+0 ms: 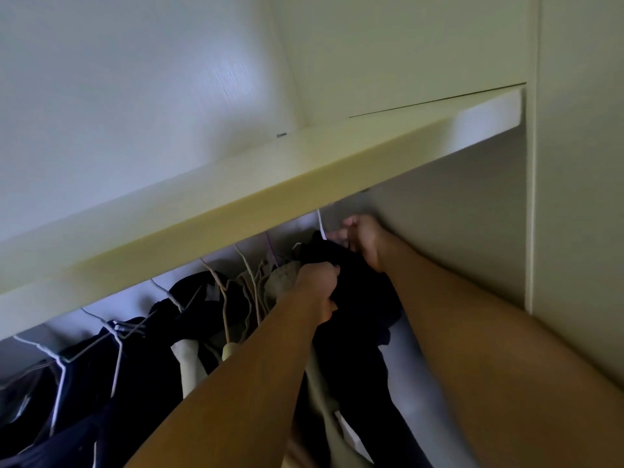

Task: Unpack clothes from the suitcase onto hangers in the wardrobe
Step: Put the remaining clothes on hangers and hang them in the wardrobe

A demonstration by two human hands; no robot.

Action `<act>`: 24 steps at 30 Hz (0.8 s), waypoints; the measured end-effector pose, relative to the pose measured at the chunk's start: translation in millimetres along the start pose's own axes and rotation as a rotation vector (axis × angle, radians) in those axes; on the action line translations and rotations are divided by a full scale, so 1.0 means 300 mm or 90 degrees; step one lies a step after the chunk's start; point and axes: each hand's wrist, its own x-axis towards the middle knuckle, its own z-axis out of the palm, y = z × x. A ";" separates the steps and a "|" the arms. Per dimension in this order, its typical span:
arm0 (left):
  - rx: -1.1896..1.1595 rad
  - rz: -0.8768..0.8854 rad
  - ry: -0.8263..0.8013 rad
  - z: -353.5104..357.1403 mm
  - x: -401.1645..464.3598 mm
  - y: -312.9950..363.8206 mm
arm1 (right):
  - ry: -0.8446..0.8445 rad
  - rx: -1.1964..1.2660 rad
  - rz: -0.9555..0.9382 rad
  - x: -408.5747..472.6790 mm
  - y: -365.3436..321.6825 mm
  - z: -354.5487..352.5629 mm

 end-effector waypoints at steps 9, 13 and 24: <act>0.342 0.185 0.054 -0.032 0.021 -0.034 | 0.034 -0.081 -0.049 -0.016 0.042 -0.003; 0.447 0.250 0.048 -0.047 -0.012 -0.019 | 0.112 -0.043 -0.112 -0.046 0.077 -0.003; 0.400 0.232 -0.003 -0.056 -0.056 -0.015 | 0.200 -0.102 -0.237 -0.169 0.278 -0.079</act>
